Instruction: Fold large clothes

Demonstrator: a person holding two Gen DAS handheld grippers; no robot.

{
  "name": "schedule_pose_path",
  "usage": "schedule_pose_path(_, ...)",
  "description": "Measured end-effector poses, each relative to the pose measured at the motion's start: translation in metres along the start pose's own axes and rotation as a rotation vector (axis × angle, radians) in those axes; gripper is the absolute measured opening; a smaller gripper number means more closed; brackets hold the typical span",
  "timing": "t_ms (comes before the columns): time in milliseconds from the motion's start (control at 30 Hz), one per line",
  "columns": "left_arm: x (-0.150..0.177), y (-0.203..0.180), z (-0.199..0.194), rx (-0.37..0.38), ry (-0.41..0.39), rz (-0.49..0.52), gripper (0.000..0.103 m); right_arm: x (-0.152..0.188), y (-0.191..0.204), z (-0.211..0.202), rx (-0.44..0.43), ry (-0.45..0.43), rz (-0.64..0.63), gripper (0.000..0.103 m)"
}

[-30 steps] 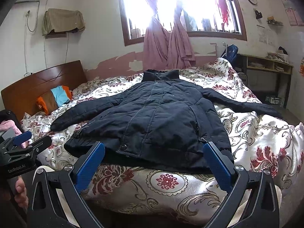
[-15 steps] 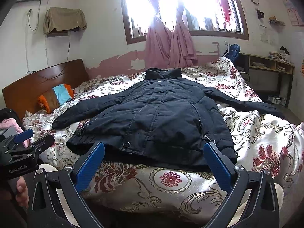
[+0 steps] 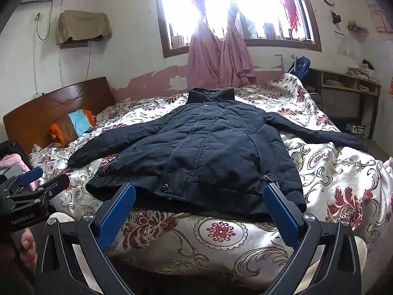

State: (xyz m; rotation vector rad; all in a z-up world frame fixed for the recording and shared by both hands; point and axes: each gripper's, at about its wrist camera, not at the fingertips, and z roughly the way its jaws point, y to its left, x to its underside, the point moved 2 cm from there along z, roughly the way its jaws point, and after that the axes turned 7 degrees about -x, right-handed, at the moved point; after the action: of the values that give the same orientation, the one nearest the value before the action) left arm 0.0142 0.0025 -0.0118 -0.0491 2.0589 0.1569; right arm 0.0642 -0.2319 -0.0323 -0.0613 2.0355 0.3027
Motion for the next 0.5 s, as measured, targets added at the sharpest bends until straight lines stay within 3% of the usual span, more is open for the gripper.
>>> schedule_pose_path(500, 0.0001, 0.0001, -0.0008, 0.000, -0.001, 0.000, 0.103, 0.0003, 0.0009, -0.0007, -0.002, 0.000, 0.000, 0.102)
